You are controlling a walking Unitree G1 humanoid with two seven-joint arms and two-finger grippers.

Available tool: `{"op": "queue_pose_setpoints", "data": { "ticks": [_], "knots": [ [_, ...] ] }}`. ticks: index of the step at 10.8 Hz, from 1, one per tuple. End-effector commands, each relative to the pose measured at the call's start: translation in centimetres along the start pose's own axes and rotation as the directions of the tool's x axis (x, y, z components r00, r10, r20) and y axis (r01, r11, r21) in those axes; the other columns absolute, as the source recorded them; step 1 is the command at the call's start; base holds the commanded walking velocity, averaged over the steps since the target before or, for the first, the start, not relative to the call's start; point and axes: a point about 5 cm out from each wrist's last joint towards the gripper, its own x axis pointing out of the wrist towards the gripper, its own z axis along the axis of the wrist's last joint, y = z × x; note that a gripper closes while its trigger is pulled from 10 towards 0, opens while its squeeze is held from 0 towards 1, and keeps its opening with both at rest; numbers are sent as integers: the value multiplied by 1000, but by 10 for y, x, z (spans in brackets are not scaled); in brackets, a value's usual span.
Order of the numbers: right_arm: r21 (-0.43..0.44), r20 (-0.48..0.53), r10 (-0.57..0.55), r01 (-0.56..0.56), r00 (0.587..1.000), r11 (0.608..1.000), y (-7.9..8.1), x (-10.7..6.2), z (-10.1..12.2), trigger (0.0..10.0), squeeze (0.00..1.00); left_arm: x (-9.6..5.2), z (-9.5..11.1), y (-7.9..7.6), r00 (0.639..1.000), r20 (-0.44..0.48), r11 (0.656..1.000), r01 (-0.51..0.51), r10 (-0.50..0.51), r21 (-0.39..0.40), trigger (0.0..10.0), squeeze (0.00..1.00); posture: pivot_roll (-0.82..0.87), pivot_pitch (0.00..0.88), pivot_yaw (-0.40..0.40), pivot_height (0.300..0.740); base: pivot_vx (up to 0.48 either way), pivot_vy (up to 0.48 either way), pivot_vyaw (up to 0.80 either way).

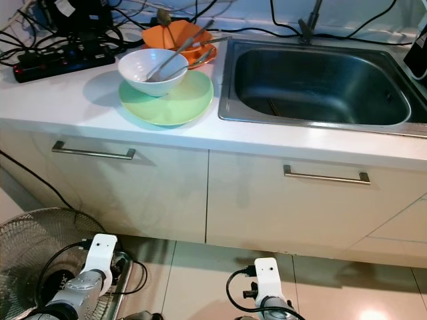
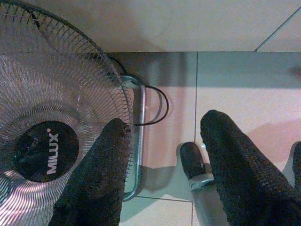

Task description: Kitchen organization

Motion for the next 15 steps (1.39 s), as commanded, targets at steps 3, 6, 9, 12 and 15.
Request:
{"op": "queue_pose_setpoints", "data": {
  "ticks": [3, 6, 9, 12, 15],
  "knots": [
    [2, -16, -1, 1, 1000, 1000, -1, -1, -5, 10000, 0, -1, -5, 2, 1000, -18, 1000, -2, 3, 3, 10000, 0, 38, 62, 18, 740, 0, 0, 0],
    [2, -18, -1, 1, 1000, 1000, -2, -1, -5, 10000, 0, -1, -5, 2, 1000, -19, 1000, -2, 2, 2, 10000, 0, 37, 68, 16, 740, 0, 0, 0],
    [3, -20, -4, 4, 1000, 1000, -3, -1, -5, 10000, 0, -1, -5, 2, 1000, -18, 1000, -4, 4, -1, 10000, 0, 36, 74, 16, 740, 0, 0, 0],
    [32, 41, -51, 50, 998, 998, -16, -1, 4, 10000, 0, -2, -2, 3, 997, 52, 997, -49, 52, -62, 10000, 0, 31, 84, 20, 740, 0, 0, 0],
    [74, 220, -206, 194, 954, 978, -57, -6, 38, 10000, 0, -6, 10, 6, 963, 227, 985, -114, 142, -132, 10000, 0, 47, 93, 13, 740, 0, 0, 0]
  ]
}}
